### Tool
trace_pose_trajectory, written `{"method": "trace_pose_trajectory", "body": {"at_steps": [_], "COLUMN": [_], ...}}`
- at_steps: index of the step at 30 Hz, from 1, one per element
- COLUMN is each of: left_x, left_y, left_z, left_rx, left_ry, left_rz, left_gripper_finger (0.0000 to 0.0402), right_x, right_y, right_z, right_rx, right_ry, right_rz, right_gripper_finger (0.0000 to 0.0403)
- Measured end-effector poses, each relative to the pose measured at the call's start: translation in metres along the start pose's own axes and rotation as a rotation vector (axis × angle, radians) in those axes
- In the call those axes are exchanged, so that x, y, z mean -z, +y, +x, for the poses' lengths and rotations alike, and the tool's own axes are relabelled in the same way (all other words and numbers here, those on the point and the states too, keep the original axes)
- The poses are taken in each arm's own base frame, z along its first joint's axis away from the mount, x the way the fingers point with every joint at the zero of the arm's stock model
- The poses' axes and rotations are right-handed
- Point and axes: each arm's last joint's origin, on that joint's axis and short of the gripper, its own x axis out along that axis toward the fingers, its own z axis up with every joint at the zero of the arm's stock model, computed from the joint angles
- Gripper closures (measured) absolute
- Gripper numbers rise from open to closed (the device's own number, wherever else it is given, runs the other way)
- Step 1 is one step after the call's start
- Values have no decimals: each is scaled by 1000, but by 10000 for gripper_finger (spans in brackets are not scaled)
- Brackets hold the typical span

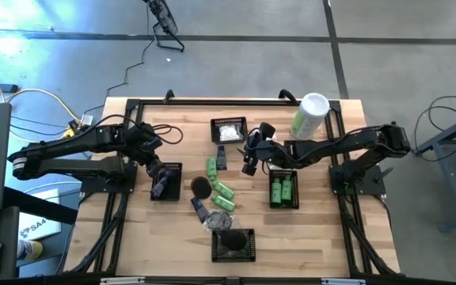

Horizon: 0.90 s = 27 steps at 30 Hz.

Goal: Pick & Place Travel size toiletries
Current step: Put the blue bottle into the middle left black bin, then put the bottom pack of cotton buds into the top middle black bin

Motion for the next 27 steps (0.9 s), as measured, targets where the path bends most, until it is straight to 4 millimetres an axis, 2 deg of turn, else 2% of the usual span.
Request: {"method": "trace_pose_trajectory", "body": {"at_steps": [8, 12, 17, 22, 27], "left_x": [0, 0, -3, -14, -31], "left_y": [1, 1, -1, -8, -19], "left_z": [0, 0, 0, -1, -7], "left_rx": [-28, -33, -14, 68, 135], "left_ry": [-13, -15, -41, -150, -352], "left_rz": [0, 4, 15, 138, 267], "left_gripper_finger": [325, 315, 347, 396, 387], "right_x": [0, 0, 0, 0, 3], "right_y": [0, 0, 0, 0, -1], "right_z": [0, 0, 0, 0, 0], "right_rx": [0, 0, 0, 0, 31], "right_ry": [0, 0, 0, 3, 27], "right_rz": [-1, -1, -9, -11, -26], "right_gripper_finger": [199, 199, 199, 199, 199]}}
